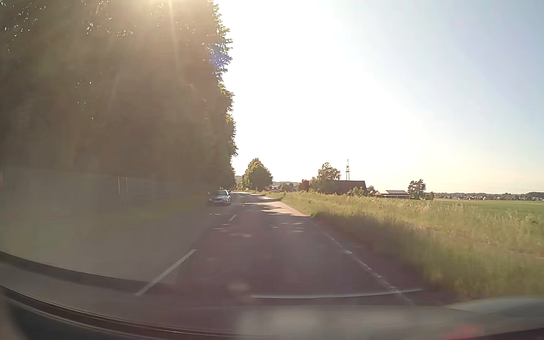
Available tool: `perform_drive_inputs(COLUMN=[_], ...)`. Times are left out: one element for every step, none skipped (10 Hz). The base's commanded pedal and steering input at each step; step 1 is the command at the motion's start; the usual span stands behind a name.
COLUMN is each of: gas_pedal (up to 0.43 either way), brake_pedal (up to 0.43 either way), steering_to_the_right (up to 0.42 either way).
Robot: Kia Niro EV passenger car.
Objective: Follow the waypoints while adhering to traffic rules and regulations
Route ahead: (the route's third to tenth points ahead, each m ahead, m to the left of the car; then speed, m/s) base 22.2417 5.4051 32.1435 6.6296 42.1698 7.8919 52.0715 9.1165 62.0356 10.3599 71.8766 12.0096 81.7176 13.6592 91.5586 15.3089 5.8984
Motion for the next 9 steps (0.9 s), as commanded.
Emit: perform_drive_inputs(gas_pedal=[0.319, 0.319, 0.319, 0.331, 0.331, 0.331, 0.339, 0.339, 0.339], brake_pedal=[0.000, 0.006, 0.006, 0.006, 0.006, 0.006, 0.006, 0.006, 0.006], steering_to_the_right=[-0.106, -0.083, -0.063, -0.046, -0.035, -0.024, -0.017, -0.011, -0.009])
